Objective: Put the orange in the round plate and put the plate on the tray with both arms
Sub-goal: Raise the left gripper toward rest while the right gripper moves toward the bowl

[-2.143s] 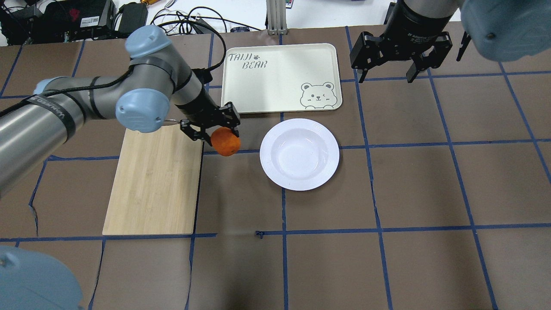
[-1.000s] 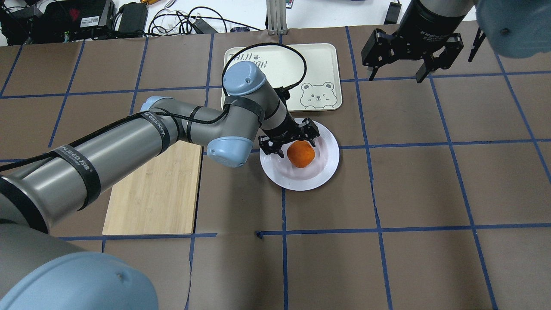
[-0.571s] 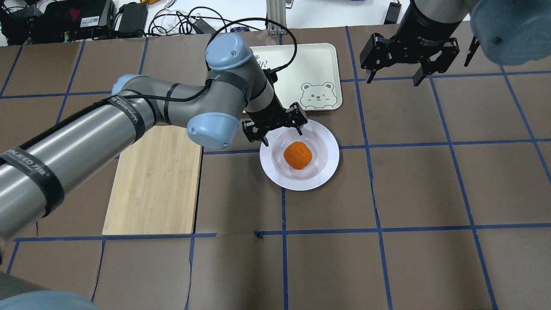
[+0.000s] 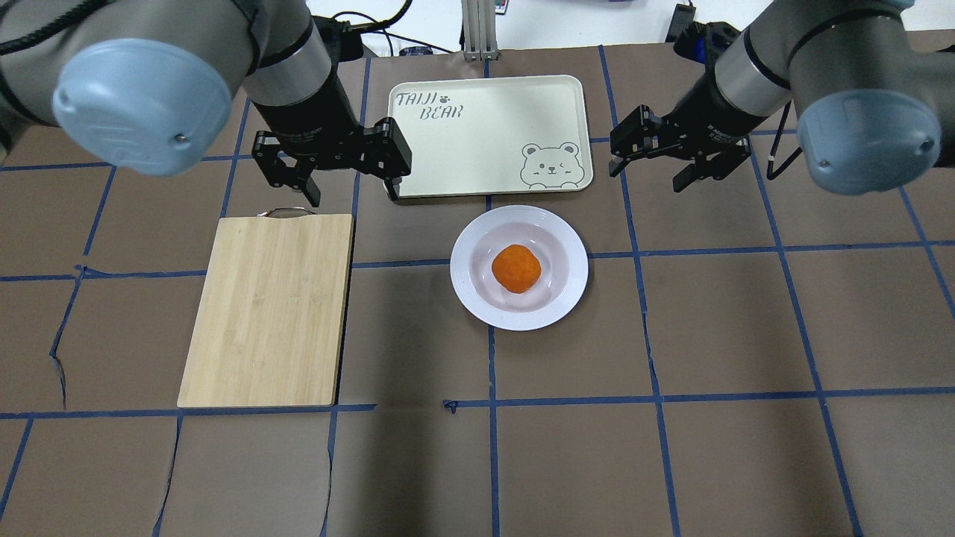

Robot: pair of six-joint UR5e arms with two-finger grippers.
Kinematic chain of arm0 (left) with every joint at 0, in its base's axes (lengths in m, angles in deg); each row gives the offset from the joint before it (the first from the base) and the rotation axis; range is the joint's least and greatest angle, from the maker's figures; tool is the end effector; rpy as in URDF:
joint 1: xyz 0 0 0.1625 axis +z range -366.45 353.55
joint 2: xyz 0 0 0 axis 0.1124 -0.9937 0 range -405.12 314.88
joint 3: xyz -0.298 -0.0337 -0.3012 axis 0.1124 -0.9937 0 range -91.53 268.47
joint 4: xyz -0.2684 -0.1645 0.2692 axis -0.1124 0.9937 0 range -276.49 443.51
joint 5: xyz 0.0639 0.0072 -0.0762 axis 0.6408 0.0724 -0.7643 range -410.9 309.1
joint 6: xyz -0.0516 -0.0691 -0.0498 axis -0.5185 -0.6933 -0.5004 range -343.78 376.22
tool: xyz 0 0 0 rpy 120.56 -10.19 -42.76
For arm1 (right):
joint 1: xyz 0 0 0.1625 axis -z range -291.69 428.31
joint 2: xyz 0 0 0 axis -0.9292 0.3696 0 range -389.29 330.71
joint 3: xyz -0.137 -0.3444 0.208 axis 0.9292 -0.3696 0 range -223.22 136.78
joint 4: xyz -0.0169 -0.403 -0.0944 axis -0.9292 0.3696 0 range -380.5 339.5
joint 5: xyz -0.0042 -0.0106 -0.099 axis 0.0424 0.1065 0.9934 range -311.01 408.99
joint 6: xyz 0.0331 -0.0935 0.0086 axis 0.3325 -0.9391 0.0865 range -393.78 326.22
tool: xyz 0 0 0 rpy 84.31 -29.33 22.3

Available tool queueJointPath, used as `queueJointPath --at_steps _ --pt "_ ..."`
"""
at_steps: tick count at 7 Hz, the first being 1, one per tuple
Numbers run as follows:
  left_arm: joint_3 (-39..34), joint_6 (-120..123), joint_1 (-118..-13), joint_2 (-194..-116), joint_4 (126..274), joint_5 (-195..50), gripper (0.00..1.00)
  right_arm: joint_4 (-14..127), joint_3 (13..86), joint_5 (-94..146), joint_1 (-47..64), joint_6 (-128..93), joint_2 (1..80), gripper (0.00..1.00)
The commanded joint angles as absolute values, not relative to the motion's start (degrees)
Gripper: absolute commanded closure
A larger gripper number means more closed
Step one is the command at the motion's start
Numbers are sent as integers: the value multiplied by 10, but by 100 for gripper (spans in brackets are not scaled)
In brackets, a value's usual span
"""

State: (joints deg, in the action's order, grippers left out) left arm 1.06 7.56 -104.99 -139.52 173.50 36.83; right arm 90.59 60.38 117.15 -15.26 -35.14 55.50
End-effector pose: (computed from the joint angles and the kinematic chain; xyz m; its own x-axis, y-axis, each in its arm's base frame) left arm -0.2132 -0.4949 0.4713 -0.9994 -0.0035 0.0343 -0.0022 0.9993 0.0371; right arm 0.1118 -0.5289 0.3710 -0.9264 0.0657 -0.3707 0.0901 0.9947 -0.0489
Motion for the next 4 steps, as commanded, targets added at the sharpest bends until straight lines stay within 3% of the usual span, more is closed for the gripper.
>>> queueJointPath --at_steps 1,4 --pt "3 82 -1038 -1359 1739 408 2 1074 726 1105 -140 -372 539 0" --pt "-2 127 -1030 -1355 1708 409 1 1161 803 977 -121 -400 496 0"
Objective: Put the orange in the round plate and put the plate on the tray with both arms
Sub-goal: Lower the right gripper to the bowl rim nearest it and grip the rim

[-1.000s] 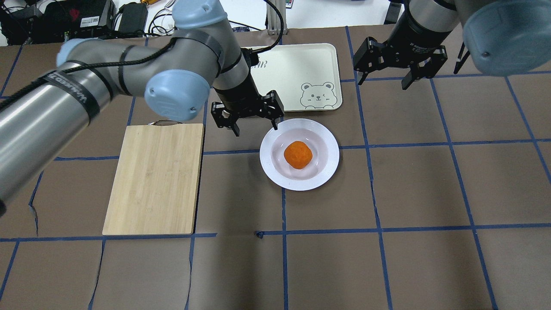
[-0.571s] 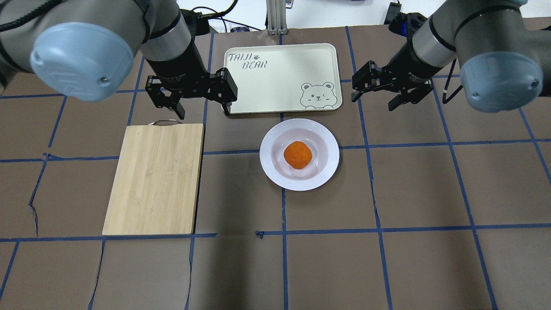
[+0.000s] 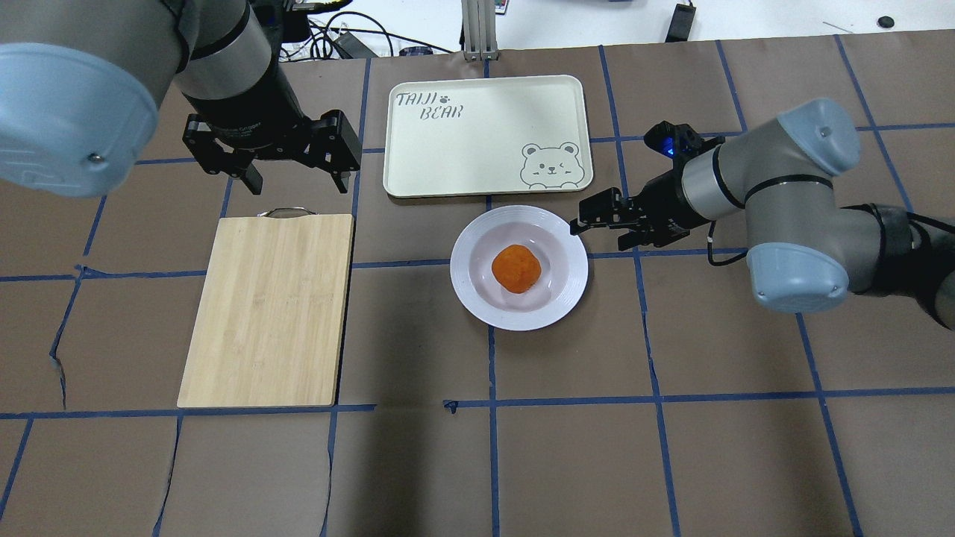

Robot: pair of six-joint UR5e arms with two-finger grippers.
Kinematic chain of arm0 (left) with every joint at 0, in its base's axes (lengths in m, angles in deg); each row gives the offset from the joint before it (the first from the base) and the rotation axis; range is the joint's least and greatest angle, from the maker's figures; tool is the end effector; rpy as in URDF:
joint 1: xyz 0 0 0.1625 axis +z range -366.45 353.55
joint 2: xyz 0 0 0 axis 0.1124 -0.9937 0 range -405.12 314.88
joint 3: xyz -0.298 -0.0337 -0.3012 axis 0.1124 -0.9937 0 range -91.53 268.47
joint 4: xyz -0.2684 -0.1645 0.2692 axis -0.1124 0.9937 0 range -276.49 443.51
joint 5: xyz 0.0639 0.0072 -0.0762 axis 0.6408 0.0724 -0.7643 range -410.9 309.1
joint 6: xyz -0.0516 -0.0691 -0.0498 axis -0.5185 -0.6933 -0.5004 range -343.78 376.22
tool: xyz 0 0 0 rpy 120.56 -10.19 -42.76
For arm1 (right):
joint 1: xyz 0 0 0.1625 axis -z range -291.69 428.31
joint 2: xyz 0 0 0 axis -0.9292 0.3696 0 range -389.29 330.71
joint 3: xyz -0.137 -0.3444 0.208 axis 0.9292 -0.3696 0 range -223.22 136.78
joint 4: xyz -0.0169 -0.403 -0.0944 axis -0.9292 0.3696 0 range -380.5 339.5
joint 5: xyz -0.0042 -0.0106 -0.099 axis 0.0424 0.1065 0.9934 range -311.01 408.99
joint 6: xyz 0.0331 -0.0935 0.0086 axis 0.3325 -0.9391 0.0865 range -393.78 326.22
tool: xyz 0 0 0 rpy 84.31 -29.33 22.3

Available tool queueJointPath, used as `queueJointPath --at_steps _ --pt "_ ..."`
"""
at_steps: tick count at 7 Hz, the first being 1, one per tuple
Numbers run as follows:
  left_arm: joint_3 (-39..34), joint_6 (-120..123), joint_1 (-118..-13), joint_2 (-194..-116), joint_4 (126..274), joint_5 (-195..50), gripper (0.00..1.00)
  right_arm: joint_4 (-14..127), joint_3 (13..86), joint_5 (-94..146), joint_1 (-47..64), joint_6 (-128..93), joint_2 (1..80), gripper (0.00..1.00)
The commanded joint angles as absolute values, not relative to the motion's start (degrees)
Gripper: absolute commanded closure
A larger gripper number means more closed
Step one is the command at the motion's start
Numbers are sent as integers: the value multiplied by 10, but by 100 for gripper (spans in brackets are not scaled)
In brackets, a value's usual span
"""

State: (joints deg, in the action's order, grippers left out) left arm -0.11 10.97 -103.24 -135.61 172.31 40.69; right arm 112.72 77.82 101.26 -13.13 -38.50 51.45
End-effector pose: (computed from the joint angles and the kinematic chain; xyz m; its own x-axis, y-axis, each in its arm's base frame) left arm -0.1887 -0.4801 0.4981 -0.9994 0.0258 -0.0243 0.0267 0.9989 -0.0395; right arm 0.1219 -0.4947 0.2548 -0.7963 0.0053 -0.6049 0.0836 0.9913 -0.1013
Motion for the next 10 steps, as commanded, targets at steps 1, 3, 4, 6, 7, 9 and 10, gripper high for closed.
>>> queueJointPath --at_steps 1,3,4,6,7,9,10 --pt "-2 124 -1028 -1356 1690 404 0 1180 812 970 -120 -419 480 0" --pt "-3 124 -1028 -1356 1689 403 0 1247 826 926 -120 -430 423 0" --pt "-2 124 -1028 -1356 1689 404 0 1250 826 927 -119 -449 419 0" --pt "-2 125 -1028 -1355 1689 405 0 1251 836 928 -112 -485 410 0" --pt "-2 125 -1028 -1355 1689 405 0 1250 836 927 -102 -485 411 0" --pt "-2 125 -1028 -1355 1689 405 0 1248 851 915 -100 -484 396 0" --pt "-2 125 -1028 -1355 1689 406 0 1250 852 896 -101 -479 387 0"
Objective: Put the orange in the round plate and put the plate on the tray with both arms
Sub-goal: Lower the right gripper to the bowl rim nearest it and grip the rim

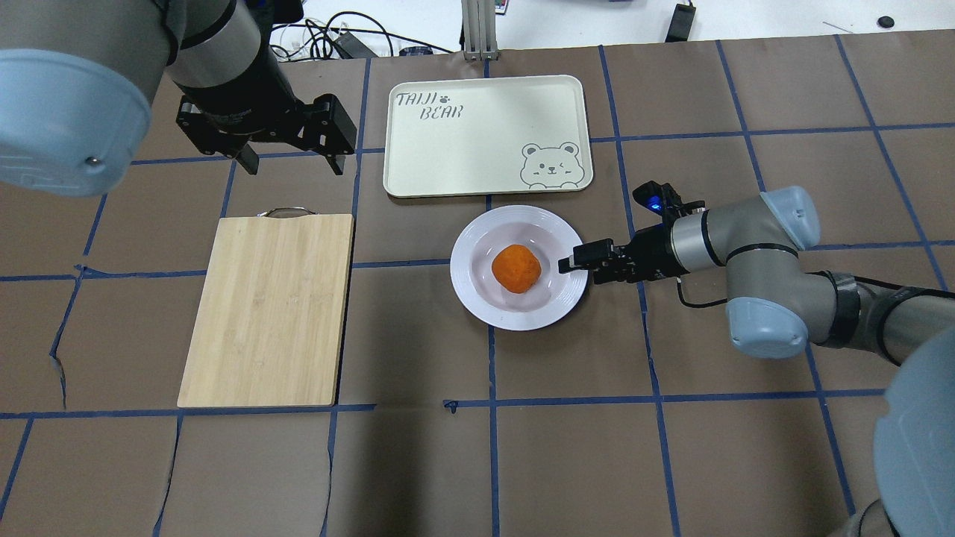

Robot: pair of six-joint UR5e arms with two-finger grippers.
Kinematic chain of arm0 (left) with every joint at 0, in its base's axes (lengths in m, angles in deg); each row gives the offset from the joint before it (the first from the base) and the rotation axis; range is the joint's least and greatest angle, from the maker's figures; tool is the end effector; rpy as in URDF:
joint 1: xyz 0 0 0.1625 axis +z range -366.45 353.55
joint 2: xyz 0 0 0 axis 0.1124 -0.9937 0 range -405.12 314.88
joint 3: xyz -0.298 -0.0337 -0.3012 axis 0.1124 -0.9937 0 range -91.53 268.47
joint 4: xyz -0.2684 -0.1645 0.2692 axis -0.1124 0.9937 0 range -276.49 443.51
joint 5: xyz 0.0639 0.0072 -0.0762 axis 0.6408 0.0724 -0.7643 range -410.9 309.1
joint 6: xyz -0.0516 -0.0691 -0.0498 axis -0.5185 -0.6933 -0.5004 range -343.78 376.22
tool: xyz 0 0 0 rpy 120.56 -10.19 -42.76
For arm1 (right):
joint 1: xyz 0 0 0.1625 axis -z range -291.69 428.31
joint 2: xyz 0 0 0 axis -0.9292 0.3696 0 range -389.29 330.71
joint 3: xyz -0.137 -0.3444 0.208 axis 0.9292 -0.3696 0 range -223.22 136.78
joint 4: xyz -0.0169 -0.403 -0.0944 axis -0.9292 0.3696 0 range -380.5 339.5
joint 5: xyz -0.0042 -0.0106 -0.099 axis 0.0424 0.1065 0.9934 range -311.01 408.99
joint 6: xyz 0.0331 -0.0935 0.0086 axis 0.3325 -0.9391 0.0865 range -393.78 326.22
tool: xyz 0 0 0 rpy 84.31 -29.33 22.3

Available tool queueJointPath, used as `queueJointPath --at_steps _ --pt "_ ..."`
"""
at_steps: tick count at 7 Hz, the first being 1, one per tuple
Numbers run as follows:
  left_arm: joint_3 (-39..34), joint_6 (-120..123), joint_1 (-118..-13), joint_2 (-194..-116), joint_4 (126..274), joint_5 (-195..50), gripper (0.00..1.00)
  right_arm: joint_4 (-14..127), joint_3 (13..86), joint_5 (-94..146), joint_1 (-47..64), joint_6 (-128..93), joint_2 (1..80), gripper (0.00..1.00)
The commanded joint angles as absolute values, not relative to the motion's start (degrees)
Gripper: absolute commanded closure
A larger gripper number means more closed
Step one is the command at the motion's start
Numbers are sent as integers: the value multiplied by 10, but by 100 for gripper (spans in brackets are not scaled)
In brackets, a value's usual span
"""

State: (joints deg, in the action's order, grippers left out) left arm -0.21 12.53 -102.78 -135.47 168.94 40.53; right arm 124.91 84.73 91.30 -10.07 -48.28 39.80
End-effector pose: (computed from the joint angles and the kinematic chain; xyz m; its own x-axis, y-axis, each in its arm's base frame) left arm -0.1856 -0.4860 0.5047 -0.9989 0.0438 -0.0187 0.0454 0.9942 -0.0979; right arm 0.1120 -0.4824 0.1510 -0.6800 -0.0714 -0.7297 0.0320 0.9914 -0.1268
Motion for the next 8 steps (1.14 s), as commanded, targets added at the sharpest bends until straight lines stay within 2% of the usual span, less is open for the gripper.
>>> queueJointPath --at_steps 1,5,7,8 --pt "-2 125 -1028 -1355 1689 406 0 1250 851 873 -108 -466 390 0" --pt "-3 125 -1028 -1355 1689 407 0 1243 852 874 -127 -460 385 11" --pt "-2 125 -1028 -1355 1689 408 0 1242 852 881 -127 -457 384 24" --pt "-2 125 -1028 -1354 1689 408 0 1242 850 881 -127 -453 386 57"
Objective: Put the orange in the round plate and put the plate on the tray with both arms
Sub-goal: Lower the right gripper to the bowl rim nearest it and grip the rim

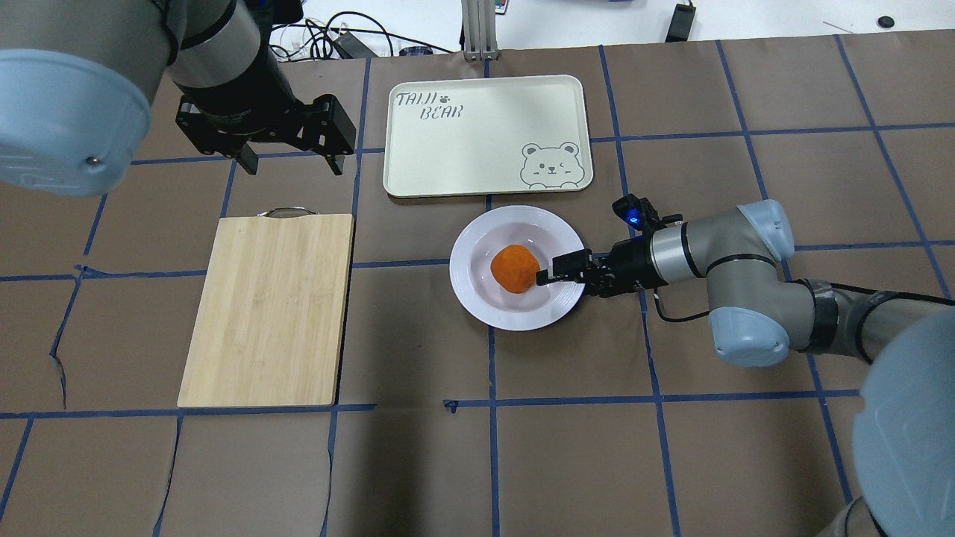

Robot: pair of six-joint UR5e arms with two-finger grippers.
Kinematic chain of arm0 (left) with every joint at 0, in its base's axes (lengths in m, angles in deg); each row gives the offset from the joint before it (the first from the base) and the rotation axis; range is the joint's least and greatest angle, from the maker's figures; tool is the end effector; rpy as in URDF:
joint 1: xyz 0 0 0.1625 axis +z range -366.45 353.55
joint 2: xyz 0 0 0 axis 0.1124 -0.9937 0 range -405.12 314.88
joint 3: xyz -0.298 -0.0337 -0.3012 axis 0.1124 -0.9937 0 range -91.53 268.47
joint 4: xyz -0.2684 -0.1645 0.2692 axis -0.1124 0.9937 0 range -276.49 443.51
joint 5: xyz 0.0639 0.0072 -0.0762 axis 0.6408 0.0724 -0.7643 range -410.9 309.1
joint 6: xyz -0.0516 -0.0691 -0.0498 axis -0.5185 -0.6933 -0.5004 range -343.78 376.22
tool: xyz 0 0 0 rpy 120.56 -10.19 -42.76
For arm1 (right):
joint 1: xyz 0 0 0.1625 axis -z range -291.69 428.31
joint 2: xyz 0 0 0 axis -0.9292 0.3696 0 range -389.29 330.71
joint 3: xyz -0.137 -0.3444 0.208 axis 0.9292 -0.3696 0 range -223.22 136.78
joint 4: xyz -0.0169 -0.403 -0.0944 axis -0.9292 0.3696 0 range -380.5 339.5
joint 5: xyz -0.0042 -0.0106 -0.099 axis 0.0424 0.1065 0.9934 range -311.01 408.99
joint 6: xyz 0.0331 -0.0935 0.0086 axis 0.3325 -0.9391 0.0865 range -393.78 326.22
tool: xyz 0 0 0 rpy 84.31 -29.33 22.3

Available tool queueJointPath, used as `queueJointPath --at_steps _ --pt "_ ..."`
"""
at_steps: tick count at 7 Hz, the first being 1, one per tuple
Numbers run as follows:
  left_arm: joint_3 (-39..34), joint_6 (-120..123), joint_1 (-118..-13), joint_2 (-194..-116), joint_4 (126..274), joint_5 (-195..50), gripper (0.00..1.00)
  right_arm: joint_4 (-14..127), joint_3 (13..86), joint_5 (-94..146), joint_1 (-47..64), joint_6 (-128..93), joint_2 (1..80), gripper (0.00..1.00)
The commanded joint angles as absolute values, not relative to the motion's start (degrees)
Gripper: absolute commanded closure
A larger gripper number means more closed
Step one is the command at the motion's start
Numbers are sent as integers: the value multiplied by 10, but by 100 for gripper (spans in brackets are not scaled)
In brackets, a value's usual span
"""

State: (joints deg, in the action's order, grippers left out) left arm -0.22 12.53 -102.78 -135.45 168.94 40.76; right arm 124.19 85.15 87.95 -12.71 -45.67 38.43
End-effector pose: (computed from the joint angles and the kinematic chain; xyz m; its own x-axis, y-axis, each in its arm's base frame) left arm -0.1852 -0.4859 0.5048 -0.9988 0.0434 -0.0226 0.0454 0.9941 -0.0983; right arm 0.1385 -0.4734 0.1413 -0.6274 -0.0284 -0.7782 0.0267 0.9980 -0.0580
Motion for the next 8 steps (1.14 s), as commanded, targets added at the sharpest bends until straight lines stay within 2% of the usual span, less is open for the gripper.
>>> queueJointPath --at_steps 1,4,5,8 --pt "-2 126 -1028 -1355 1689 408 0 1240 850 882 -127 -452 386 70" --pt "-2 125 -1028 -1355 1689 408 0 1248 848 897 -126 -431 396 95" --pt "-2 125 -1028 -1354 1689 408 0 1244 847 938 -126 -428 403 100" --pt "-2 126 -1028 -1354 1689 408 0 1236 832 939 -126 -363 414 100"
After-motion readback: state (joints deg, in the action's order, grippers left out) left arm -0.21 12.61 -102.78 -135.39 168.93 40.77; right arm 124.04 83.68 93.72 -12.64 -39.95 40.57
